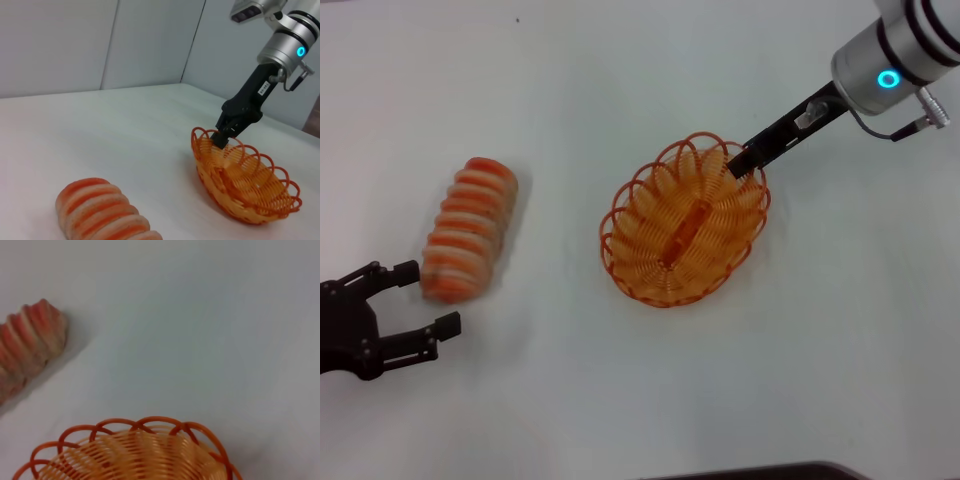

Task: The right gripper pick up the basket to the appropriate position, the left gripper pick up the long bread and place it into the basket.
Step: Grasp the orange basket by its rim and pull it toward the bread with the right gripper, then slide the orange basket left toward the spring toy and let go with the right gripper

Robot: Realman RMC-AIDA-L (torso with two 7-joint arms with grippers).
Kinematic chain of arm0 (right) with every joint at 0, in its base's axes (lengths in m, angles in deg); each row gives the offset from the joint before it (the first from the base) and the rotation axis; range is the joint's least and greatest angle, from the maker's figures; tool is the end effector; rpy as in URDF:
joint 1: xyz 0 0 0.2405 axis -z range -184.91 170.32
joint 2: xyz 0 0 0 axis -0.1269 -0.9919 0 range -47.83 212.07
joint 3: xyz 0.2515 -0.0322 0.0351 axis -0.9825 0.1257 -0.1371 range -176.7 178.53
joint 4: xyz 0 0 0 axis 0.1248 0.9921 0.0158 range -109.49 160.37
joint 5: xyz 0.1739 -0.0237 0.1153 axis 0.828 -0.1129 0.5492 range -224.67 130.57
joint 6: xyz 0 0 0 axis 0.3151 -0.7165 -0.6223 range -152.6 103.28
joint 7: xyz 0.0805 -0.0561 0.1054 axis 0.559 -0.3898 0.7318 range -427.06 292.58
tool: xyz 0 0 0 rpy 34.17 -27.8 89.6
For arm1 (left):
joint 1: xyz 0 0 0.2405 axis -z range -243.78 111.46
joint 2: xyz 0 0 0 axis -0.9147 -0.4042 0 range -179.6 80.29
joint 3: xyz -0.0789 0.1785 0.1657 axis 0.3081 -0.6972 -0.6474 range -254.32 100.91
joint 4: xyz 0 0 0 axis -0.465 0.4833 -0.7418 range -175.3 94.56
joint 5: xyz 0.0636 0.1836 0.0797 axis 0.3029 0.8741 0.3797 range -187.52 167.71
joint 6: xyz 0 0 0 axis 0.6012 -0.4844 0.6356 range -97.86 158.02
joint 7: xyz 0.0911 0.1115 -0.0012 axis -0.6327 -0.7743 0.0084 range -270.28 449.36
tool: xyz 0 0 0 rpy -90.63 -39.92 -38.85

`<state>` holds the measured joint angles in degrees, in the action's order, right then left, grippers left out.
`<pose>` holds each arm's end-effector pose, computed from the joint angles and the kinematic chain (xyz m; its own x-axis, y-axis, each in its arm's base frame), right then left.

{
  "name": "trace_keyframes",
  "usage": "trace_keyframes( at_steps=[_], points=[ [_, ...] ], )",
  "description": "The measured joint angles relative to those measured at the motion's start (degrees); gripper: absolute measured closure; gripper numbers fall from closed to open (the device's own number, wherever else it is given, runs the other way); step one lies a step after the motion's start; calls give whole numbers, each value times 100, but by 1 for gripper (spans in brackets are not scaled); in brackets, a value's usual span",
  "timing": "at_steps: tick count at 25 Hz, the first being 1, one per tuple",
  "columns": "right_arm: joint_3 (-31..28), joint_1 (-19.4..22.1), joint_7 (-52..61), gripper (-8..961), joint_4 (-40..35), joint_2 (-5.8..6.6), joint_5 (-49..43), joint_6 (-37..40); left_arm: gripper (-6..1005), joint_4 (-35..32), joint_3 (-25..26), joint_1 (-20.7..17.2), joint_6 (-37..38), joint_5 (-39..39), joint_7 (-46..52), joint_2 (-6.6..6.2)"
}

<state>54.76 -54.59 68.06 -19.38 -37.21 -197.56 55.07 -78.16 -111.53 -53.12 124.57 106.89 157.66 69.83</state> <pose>0.2215 0.3942 -0.0180 0.6074 -0.7926 0.0524 -0.7421 -0.5898 -0.3184 -0.3438 0.2289 0.0044 0.7506 0.4130 0.5158 0.5700 -0.7995 -0.1892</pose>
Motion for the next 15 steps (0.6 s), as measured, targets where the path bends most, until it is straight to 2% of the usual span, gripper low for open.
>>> trace_keyframes(
  at_steps=[8,12,15],
  points=[
    [-1024,141,362,865,166,172,467,521,64,-31,186,39,-21,-14,-1,92],
    [-1223,204,915,870,366,250,652,461,64,-43,383,62,-23,-18,-67,130],
    [-1319,237,1312,877,419,235,669,432,64,-45,498,71,-27,-18,-220,140]
  ],
)
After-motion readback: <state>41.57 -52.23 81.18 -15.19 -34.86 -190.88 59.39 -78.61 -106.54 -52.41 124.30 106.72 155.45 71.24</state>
